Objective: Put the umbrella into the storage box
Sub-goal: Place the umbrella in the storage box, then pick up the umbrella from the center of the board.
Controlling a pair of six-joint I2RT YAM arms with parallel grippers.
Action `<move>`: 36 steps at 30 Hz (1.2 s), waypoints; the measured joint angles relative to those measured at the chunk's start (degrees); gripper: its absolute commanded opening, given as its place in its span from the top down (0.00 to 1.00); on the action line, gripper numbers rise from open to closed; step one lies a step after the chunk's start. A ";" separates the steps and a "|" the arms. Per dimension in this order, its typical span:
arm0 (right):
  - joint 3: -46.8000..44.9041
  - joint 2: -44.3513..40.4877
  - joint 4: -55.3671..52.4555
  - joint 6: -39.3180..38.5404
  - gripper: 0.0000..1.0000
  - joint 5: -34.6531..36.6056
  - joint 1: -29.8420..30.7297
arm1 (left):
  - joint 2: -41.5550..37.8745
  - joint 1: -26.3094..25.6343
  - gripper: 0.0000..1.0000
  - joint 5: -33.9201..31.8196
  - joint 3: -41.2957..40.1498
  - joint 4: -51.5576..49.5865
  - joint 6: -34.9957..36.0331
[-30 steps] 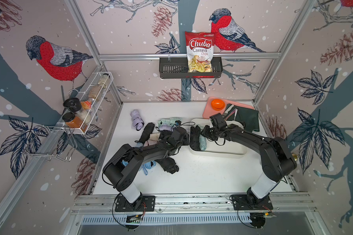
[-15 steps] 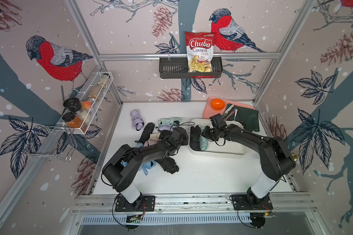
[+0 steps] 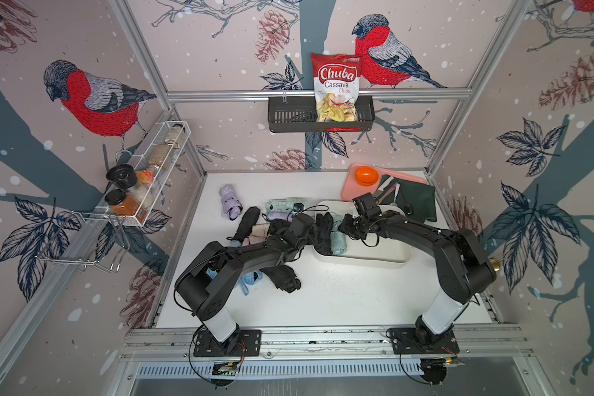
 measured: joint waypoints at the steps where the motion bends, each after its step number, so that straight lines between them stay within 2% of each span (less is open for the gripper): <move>1: 0.11 0.00 -0.15 -0.35 0.60 0.09 0.00 | 0.28 0.00 0.62 0.09 0.00 -0.04 -0.02; 8: 0.17 0.02 -1.64 -0.57 0.51 2.69 -0.26 | 0.31 0.00 0.59 0.98 0.00 -0.61 -0.50; 18: 1.14 -3.56 -3.54 -3.74 0.39 6.54 0.33 | -4.52 0.79 0.49 -3.23 -1.20 -1.77 -1.09; 26: 10.08 -4.81 -5.92 -15.76 0.31 10.93 9.53 | -10.54 7.76 0.37 -4.81 -5.64 -3.63 -3.91; 31: 19.15 1.44 -6.75 -24.92 0.27 12.96 14.95 | -15.13 11.87 0.18 -7.15 -7.65 -5.29 -5.53; 34: 25.42 7.26 -8.39 -30.75 0.26 13.57 17.79 | -18.38 14.38 0.01 -8.98 -9.75 -6.10 -6.93; 36: 29.66 11.19 -9.44 -34.14 0.25 13.46 19.08 | -20.65 16.11 0.01 -10.27 -11.32 -6.84 -8.61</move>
